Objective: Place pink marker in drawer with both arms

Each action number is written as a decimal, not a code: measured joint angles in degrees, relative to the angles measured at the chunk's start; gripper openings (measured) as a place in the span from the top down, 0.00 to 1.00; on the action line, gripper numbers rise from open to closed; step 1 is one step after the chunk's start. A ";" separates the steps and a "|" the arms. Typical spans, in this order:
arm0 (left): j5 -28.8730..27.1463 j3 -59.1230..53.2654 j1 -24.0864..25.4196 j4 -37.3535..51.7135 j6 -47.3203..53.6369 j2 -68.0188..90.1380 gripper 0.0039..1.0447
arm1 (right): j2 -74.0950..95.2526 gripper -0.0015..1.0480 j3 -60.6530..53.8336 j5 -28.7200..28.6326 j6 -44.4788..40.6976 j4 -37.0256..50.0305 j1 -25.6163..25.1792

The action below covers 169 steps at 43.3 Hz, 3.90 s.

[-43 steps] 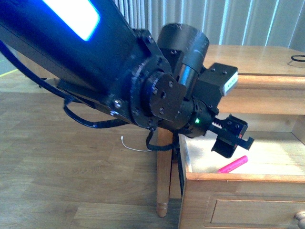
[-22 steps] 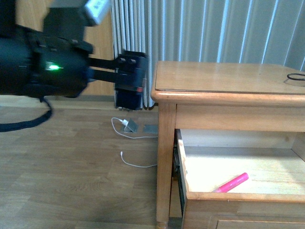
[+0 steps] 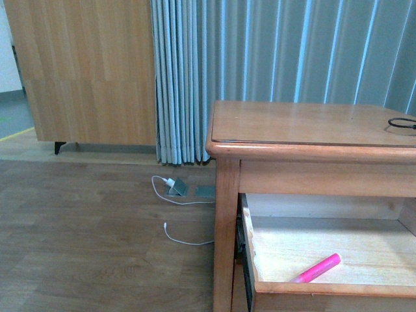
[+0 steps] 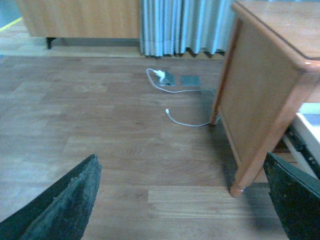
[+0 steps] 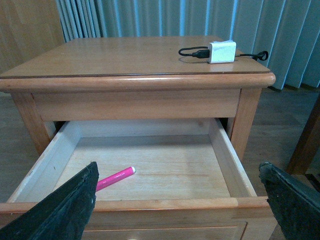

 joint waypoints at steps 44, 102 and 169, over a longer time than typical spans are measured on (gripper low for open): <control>1.31 -17.03 2.03 4.07 -1.27 -20.17 0.96 | 0.00 0.08 0.00 0.04 -0.02 0.00 0.00; 1.33 -18.47 1.99 -13.70 -1.18 -40.65 0.30 | 14.80 0.08 5.20 -5.38 -3.78 -17.62 0.46; 1.33 -18.47 1.99 -13.73 -1.16 -40.65 0.06 | 85.50 0.08 47.39 11.21 -0.20 18.05 12.68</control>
